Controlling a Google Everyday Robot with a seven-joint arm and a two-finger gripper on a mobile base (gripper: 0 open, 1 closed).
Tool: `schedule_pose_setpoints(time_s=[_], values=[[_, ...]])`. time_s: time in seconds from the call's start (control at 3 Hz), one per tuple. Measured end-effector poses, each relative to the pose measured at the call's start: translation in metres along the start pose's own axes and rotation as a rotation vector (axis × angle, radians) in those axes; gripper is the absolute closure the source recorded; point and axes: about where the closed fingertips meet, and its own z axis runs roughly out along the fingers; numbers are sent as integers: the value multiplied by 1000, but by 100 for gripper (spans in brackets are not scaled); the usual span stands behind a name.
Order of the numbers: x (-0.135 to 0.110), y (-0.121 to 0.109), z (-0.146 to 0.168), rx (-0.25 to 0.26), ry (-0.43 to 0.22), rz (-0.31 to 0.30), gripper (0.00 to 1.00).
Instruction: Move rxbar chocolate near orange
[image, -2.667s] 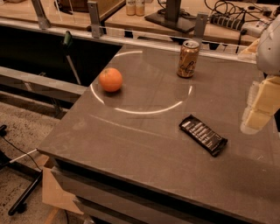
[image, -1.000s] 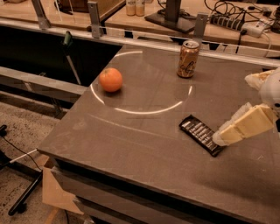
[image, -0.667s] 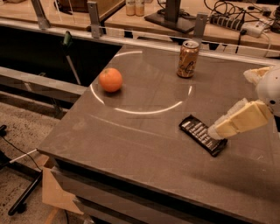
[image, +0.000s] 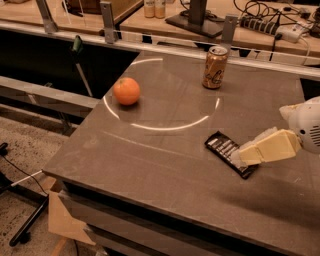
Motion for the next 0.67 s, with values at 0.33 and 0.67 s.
schedule_pose_setpoints(time_s=[0.33, 0.67], values=[[14, 9, 10, -27, -28, 34, 0], [29, 14, 25, -42, -48, 0, 0]])
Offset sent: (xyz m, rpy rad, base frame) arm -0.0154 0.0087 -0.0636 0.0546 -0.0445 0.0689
